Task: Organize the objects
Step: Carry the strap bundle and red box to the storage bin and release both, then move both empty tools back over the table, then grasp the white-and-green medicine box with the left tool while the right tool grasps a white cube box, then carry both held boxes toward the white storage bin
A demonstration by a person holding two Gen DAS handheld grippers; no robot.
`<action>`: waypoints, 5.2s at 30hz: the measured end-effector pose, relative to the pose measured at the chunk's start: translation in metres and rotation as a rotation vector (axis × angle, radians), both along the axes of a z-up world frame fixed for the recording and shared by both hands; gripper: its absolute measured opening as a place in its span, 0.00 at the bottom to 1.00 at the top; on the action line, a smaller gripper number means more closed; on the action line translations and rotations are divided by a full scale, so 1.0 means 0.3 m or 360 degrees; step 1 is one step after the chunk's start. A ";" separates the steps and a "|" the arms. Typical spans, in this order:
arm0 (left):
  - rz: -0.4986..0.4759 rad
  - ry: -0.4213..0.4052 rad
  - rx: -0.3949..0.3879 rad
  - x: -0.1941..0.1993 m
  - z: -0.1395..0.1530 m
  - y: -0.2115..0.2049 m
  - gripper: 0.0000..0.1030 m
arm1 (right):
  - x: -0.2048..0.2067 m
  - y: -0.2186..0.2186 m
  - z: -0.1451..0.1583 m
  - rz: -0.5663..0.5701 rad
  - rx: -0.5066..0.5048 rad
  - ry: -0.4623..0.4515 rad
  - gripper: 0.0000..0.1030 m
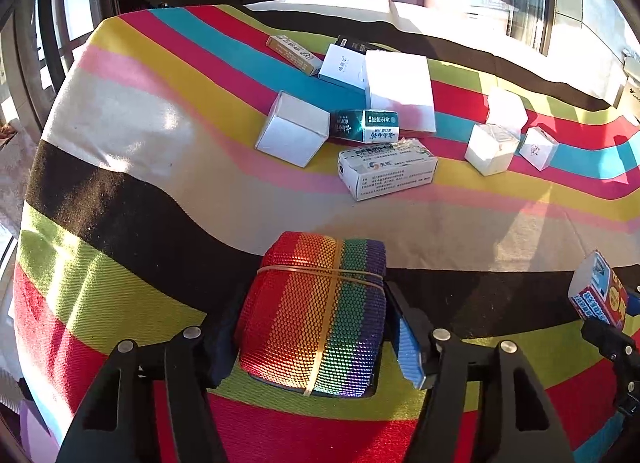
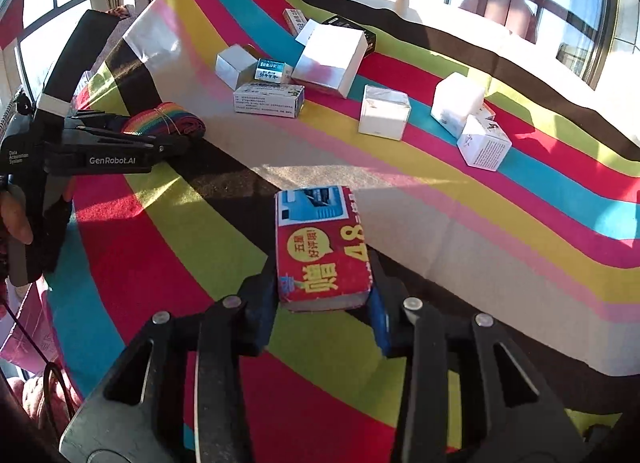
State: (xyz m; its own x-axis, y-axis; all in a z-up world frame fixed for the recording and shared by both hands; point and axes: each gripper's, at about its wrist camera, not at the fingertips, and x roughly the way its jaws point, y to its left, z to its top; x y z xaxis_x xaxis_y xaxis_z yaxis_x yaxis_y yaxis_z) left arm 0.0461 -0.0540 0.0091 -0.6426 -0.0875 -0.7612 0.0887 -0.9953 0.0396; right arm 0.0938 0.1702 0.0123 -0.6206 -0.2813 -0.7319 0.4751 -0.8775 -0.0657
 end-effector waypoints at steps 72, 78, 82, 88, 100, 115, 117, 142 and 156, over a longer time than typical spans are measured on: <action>0.0955 0.0068 -0.0100 1.084 0.070 -0.533 0.59 | 0.637 -0.891 0.036 0.1331 0.0131 -0.0062 0.43; 0.1081 0.0032 -0.0111 1.122 0.057 -0.584 0.82 | 0.640 -0.946 -0.009 0.1352 -0.0021 -0.0249 0.60; 0.1040 0.0113 -0.0013 1.091 0.077 -0.561 0.83 | 0.557 -0.848 0.023 0.1196 -0.0126 -0.0239 0.64; 0.0674 0.0183 0.0135 0.834 0.131 -0.390 0.84 | 0.334 -0.575 0.081 0.0704 -0.0240 -0.0205 0.69; -0.0460 -0.0132 -0.0100 -0.125 0.043 0.072 0.89 | 0.008 0.060 0.070 -0.0103 -0.0289 -0.0227 0.71; -0.0501 -0.0008 0.0094 -0.125 0.042 0.118 0.33 | -0.178 0.142 0.000 -0.0178 -0.0272 -0.0235 0.71; -0.0434 0.0046 0.0053 -0.022 0.047 0.120 0.33 | -0.256 0.128 -0.008 -0.0206 -0.0263 -0.0234 0.71; -0.0060 -0.0065 0.0037 -0.031 -0.008 0.066 0.64 | -0.273 -0.126 -0.025 -0.0066 -0.0027 -0.0117 0.48; -0.0100 -0.0021 -0.0065 -0.019 0.003 0.107 0.34 | -0.249 -0.129 -0.027 -0.0091 -0.0003 -0.0110 0.48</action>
State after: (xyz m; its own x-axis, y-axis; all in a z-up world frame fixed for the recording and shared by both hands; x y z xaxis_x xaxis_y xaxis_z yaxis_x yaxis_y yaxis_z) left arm 0.0406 -0.0219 0.0100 -0.6378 -0.0784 -0.7662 0.0254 -0.9964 0.0809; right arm 0.0192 0.1316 0.0042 -0.5837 -0.2480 -0.7732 0.4276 -0.9033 -0.0331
